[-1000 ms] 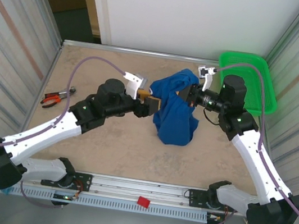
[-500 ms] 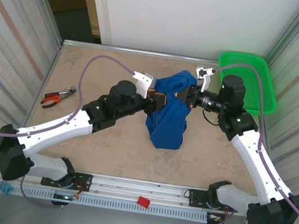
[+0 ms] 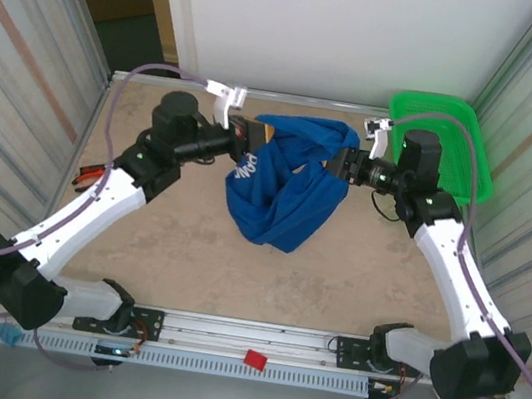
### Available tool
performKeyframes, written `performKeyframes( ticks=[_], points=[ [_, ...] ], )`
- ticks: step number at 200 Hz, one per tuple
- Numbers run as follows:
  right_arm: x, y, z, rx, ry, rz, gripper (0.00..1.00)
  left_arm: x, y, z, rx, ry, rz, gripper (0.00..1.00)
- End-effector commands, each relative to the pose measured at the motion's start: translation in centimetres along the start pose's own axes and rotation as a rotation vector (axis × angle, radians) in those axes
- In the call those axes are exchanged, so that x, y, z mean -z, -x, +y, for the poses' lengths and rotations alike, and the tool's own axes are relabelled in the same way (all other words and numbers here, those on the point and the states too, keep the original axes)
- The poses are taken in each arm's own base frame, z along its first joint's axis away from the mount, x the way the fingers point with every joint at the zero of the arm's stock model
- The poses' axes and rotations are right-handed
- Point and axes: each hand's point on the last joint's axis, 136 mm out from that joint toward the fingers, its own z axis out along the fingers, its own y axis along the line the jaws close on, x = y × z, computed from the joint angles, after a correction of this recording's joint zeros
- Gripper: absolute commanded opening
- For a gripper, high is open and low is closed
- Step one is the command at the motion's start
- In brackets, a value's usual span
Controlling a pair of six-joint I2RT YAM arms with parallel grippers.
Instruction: Fold the inside-out t-shirt
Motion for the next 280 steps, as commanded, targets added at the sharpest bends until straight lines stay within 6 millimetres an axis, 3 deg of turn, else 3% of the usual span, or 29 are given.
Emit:
performKeyframes(
  ticks=[1, 26, 43, 64, 91, 115, 145, 153, 166, 182, 209, 215, 241, 262, 274, 280],
  points=[
    [1.9, 0.4, -0.2, 0.022, -0.092, 0.000, 0.74, 1.3, 3.0, -5.0, 0.119, -0.255, 0.039, 0.00],
    [5.1, 1.5, 2.6, 0.095, -0.135, -0.066, 0.73, 1.7, 5.0, -6.8, 0.202, -0.346, 0.072, 0.00],
    [5.9, 2.2, 5.2, 0.164, -0.130, -0.097, 0.71, 2.1, 5.7, -8.0, 0.210, -0.378, 0.100, 0.00],
    [4.9, 2.8, 8.8, 0.266, -0.084, -0.100, 0.70, 2.5, 6.0, -8.8, 0.198, -0.402, 0.124, 0.00],
    [1.6, 3.0, 11.9, 0.353, -0.023, -0.078, 0.70, 2.6, 6.4, -9.2, 0.191, -0.417, 0.130, 0.00],
    [-1.2, 3.5, 11.5, 0.365, -0.035, -0.069, 0.72, 2.7, 6.6, -9.8, 0.188, -0.454, 0.135, 0.00],
    [-3.2, 5.1, 10.6, 0.361, -0.043, -0.083, 0.70, 3.0, 6.8, -10.5, 0.171, -0.487, 0.141, 0.00],
    [-3.5, 5.5, 10.2, 0.355, -0.042, -0.082, 0.65, 3.1, 6.9, -10.7, 0.166, -0.495, 0.143, 0.00],
    [-3.8, 5.8, 9.6, 0.339, -0.027, -0.073, 0.46, 3.2, 6.8, -10.7, 0.165, -0.493, 0.145, 0.00],
    [-3.1, 5.7, 9.5, 0.332, 0.002, -0.061, 0.22, 3.1, 6.6, -9.7, 0.170, -0.450, 0.142, 0.00],
    [-0.2, 5.1, 9.9, 0.325, 0.108, -0.055, 0.15, 3.1, 7.1, -6.3, 0.220, -0.358, 0.096, 0.00],
    [0.5, 5.0, 10.1, 0.321, 0.134, -0.059, 0.00, 3.0, 7.3, -5.6, 0.230, -0.350, 0.087, 0.00],
    [2.9, 4.9, 10.9, 0.292, 0.234, -0.088, 0.00, 2.4, 7.3, -3.0, 0.261, -0.306, 0.077, 0.00],
    [4.6, 5.0, 13.2, 0.299, 0.365, -0.089, 0.00, 1.8, 7.7, -0.2, 0.297, -0.246, 0.063, 0.00],
    [5.3, 5.4, 14.5, 0.308, 0.427, -0.103, 0.00, 1.7, 8.2, 1.7, 0.311, -0.203, 0.038, 0.25],
    [5.4, 5.8, 14.8, 0.302, 0.438, -0.110, 0.00, 1.8, 8.3, 2.5, 0.312, -0.178, 0.032, 0.33]
  ],
)
